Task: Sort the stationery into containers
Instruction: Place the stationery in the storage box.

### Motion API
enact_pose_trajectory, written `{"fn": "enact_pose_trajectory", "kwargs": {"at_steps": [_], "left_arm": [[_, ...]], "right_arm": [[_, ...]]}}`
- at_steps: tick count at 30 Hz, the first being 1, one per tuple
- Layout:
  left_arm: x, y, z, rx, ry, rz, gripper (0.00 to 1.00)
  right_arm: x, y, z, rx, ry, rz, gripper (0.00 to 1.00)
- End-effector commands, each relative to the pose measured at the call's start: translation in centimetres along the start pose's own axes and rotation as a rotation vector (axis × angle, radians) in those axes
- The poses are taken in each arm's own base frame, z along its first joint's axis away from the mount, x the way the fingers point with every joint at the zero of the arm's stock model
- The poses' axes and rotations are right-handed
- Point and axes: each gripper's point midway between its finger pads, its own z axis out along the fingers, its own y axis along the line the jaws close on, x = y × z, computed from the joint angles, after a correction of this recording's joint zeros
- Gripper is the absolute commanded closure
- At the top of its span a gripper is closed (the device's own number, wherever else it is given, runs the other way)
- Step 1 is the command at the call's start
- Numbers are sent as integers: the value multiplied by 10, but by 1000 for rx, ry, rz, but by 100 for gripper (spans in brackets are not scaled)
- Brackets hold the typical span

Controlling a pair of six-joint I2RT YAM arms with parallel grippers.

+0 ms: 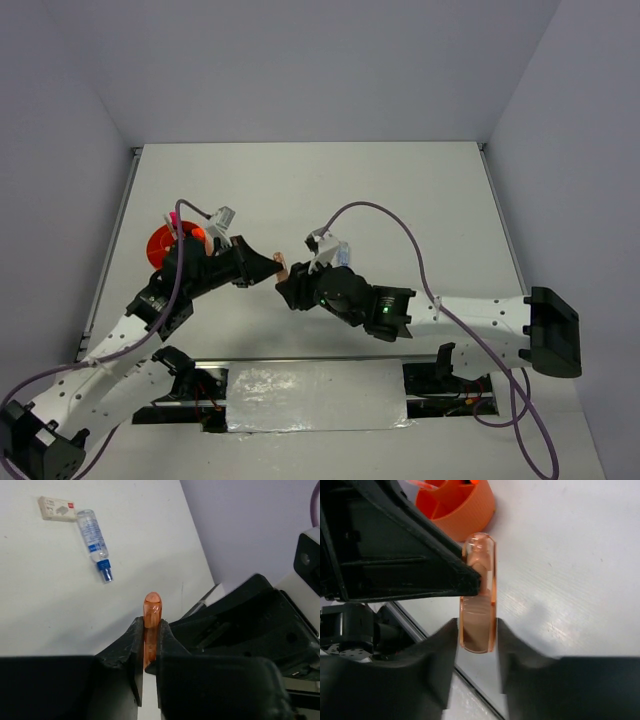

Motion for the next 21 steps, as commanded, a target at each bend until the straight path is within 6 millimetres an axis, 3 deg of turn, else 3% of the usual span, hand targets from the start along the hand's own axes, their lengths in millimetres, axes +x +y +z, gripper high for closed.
{"fn": "enact_pose_trajectory", "kwargs": {"at_steps": [1, 2, 3, 4, 5, 6, 7, 8, 9, 11, 16, 21], "left_arm": [[-41, -11, -7, -91, -84, 152, 100], [-61, -20, -14, -122, -122, 247, 100], [-69, -13, -18, -190, -138, 280, 100], [-67, 9, -23, -310, -102, 296, 100], [-93, 23, -37, -455, -181, 367, 100], [-99, 39, -43, -556, -181, 402, 100], [-101, 57, -55, -662, -153, 488, 100], [-113, 73, -68, -781, -180, 547, 100], [-116, 83, -72, -833, -127, 676, 100], [-119, 103, -84, -947, -94, 770, 100], [-128, 133, -95, -1079, 5, 1033, 100], [-138, 152, -91, -1127, 55, 1122, 100]], "right_arm": [[-19, 24, 2, -95, -56, -12, 45], [-15, 19, 3, -87, -54, -13, 24], [-14, 12, 3, -63, -52, -5, 1], [-20, 2, 0, -36, -73, 14, 0], [-12, -12, -1, -9, -64, 19, 0], [-21, -15, -8, -22, -96, 38, 0], [-13, -33, -9, 7, -89, 40, 0], [-12, -38, -12, 8, -93, 45, 0], [-12, -47, -18, 14, -106, 46, 0], [-15, -58, -23, 34, -122, 51, 0], [-16, -73, -39, 58, -131, 24, 0], [-16, -80, -52, 60, -139, 10, 0]]}}
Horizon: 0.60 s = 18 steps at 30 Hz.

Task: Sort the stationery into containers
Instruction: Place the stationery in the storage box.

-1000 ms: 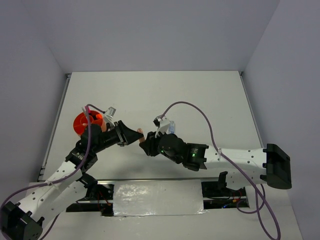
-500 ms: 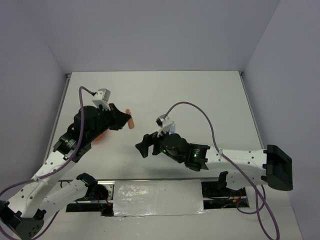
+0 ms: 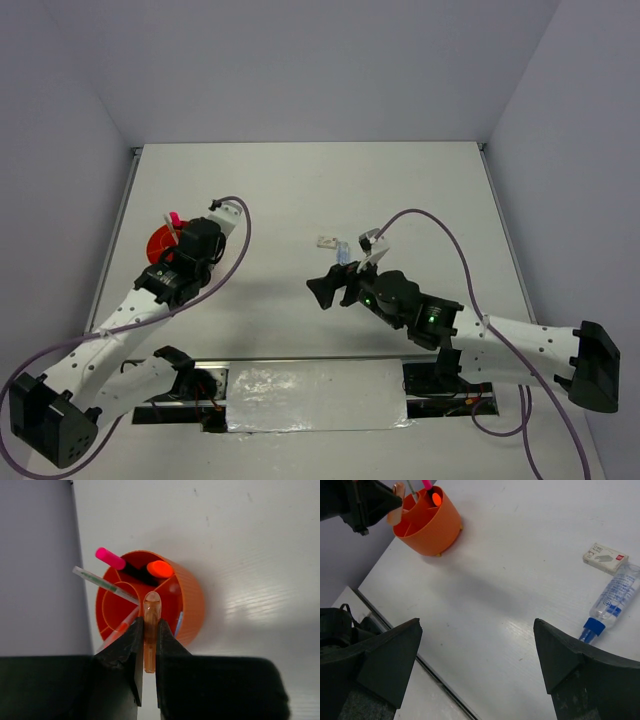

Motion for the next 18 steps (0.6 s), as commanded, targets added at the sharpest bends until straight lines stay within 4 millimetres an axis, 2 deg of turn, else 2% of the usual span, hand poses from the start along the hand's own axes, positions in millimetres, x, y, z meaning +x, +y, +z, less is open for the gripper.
{"fn": "enact_pose_trajectory", "kwargs": {"at_steps": [1, 5, 9, 10, 13, 16, 18], "left_arm": [[-17, 28, 11, -105, -48, 132, 100], [-16, 33, 23, -168, -43, 133, 100], [-6, 35, 38, -173, -14, 85, 100], [-5, 33, 40, -163, -9, 86, 93], [-4, 29, 42, -152, -22, 65, 82], [-2, 27, 41, -151, -39, 47, 73], [-1, 25, 41, -138, -45, 39, 72]], "right_arm": [[2, -13, -9, 24, -12, -26, 0], [-1, -16, -15, 18, -30, -15, 0], [0, -15, -17, 6, -26, -12, 0], [0, -15, -17, 7, -23, -15, 0], [-3, -14, -20, 1, -26, -14, 0], [-6, -13, -22, -5, -35, -11, 0], [-7, -12, -23, -8, -37, -10, 0]]}}
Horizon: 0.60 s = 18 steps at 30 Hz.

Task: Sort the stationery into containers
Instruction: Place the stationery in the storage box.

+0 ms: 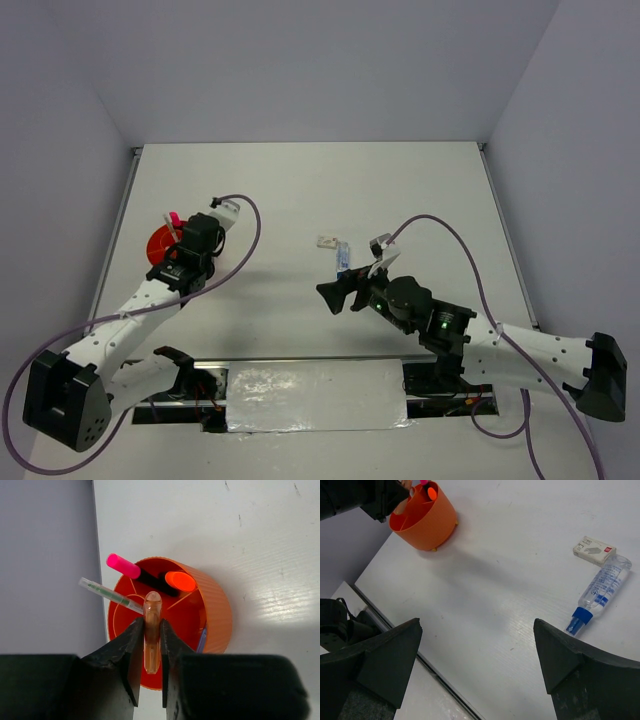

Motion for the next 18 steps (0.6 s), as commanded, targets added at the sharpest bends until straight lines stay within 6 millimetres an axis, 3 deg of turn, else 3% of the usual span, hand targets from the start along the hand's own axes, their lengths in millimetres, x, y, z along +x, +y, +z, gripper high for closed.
{"fn": "enact_pose_trajectory", "kwargs": {"at_steps": [1, 5, 8, 11, 16, 18], "left_arm": [[-14, 4, -2, -10, -71, -72, 72], [-11, 1, -1, -6, -71, -83, 65], [-9, 2, 0, -20, -62, -96, 47], [-6, -2, 1, -5, -54, -101, 40], [-12, 4, -7, -4, -64, -140, 40], [-22, 5, -15, 25, -97, -217, 33]], "right_arm": [[-10, 0, -3, -4, -32, -2, 0], [-10, 1, -3, -6, -30, 0, 0], [-10, 3, -2, -10, -25, -2, 0], [-12, 4, -3, -14, -28, 0, 0], [-13, 2, -3, 7, -20, 1, 0], [-3, -13, 2, 90, 18, 9, 0]]}}
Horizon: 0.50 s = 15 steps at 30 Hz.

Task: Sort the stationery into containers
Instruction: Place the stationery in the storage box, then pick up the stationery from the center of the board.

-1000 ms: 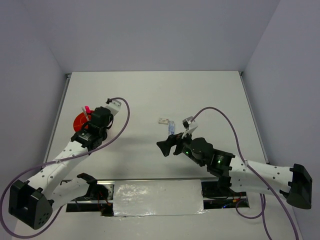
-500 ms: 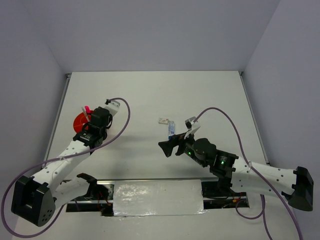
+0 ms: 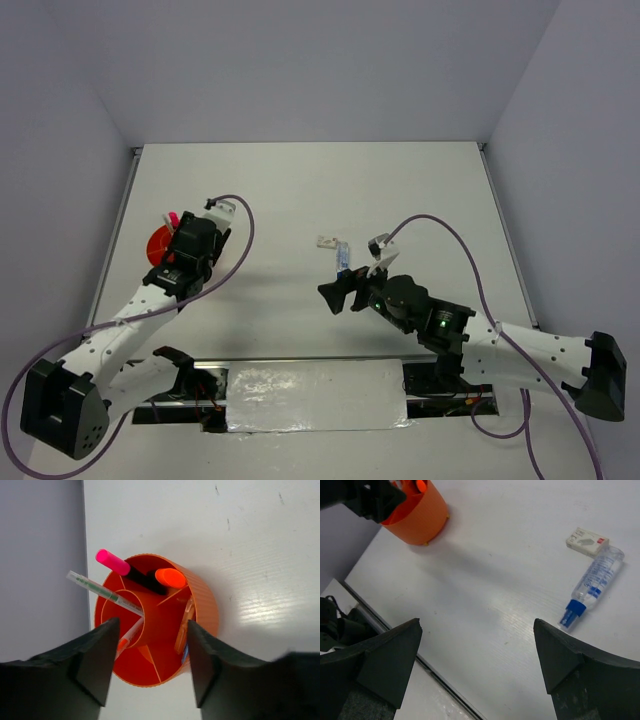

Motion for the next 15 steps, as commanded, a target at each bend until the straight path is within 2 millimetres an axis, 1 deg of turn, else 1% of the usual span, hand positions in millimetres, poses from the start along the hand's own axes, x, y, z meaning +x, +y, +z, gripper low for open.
{"fn": "enact_pose_trajectory", "kwargs": {"at_steps": [1, 2, 3, 4, 5, 6, 7, 8, 9, 10, 11, 12, 13, 14, 15], "left_arm": [[-36, 12, -17, 15, -102, -174, 28], [-38, 12, -23, 32, -105, -206, 1], [-40, 12, -26, 34, -106, -287, 1], [-49, 17, -31, 32, -116, -350, 1], [-45, 18, -37, 32, -89, -400, 1], [-56, 19, -45, 49, -98, -528, 1], [-49, 14, -52, 80, -52, -560, 1], [-54, 9, -58, 124, -53, -597, 1], [-63, -3, -66, 223, -65, -624, 1], [-64, -11, -70, 271, -70, -623, 1], [-66, -12, -78, 308, -101, -634, 1], [-66, -20, -81, 349, -117, -633, 1], [-68, -12, -91, 348, -172, -651, 1], [-68, -12, -91, 348, -173, -651, 1], [-71, -5, -99, 342, -214, -659, 1]], "right_arm": [[-8, -13, 6, 110, 18, 19, 0], [6, -30, 11, 189, 82, -1, 0], [4, -31, 15, 214, 95, 22, 0], [7, -37, 17, 248, 121, 29, 0], [22, -58, 21, 333, 187, 15, 0], [20, -59, 25, 349, 210, 36, 0], [32, -78, 29, 417, 272, 32, 0], [38, -77, 31, 422, 307, 26, 0], [33, -82, 36, 444, 311, 30, 0], [35, -87, 39, 468, 322, 23, 0], [45, -95, 42, 505, 364, 7, 0], [40, -99, 47, 526, 361, 4, 0], [44, -108, 53, 581, 385, -8, 1], [50, -111, 54, 591, 400, -13, 1], [50, -111, 57, 593, 402, -10, 1]]}}
